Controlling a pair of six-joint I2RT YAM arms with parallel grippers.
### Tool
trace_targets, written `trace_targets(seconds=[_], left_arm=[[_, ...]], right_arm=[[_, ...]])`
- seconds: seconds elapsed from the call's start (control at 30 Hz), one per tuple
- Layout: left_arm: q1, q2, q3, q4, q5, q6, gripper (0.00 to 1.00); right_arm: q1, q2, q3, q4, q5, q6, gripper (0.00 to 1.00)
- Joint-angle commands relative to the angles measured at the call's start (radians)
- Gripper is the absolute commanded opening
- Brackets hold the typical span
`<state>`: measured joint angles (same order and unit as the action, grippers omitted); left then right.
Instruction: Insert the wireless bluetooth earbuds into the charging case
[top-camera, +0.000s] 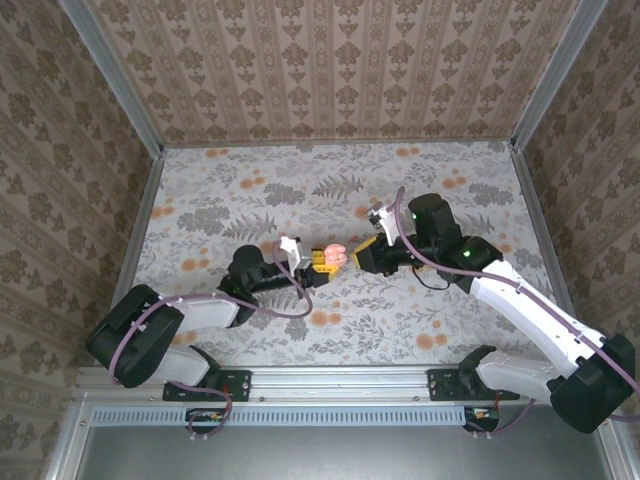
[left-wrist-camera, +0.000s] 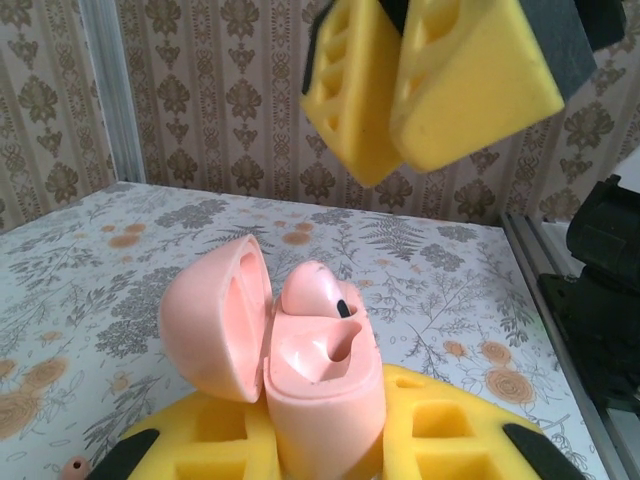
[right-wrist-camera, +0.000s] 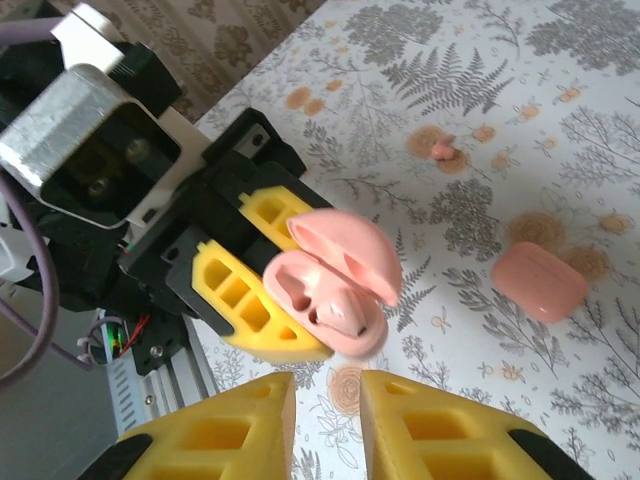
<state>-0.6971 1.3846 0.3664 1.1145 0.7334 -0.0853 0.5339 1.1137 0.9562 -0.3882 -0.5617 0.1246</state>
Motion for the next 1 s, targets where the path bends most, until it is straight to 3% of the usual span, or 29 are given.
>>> trace_targets(seconds=[0.0, 0.27, 0.53, 0.7, 0.83, 0.97], left_arm=[[0.027, -0.004, 0.005, 0.043, -0.021, -0.053, 0.13], [0.111, -0.057, -0.027, -0.037, -0.080, -0.105, 0.13], [0.193, -0.231, 0.013, -0.448, -0.239, -0.021, 0.12], [0.280, -0.314, 0.023, -0.578, -0.294, -0.073, 0.12], [0.320, -0.355, 0.019, -0.665, -0.350, -0.107, 0.12], [0.365, -0.367, 0.017, -0.736, -0.399, -0.152, 0.13]], right_arm=[[-0.002, 0.002, 0.025, -0.036, 0.060, 0.038, 0.25], [0.038, 0.051, 0.048, -0.068, 0.159, 0.071, 0.26], [0.125, 0.178, 0.104, -0.106, 0.234, 0.156, 0.27], [0.187, 0.269, 0.169, -0.122, 0.249, 0.165, 0.27], [0.202, 0.336, 0.220, -0.100, 0.217, 0.050, 0.30], [0.212, 0.397, 0.275, -0.100, 0.140, -0.203, 0.38]])
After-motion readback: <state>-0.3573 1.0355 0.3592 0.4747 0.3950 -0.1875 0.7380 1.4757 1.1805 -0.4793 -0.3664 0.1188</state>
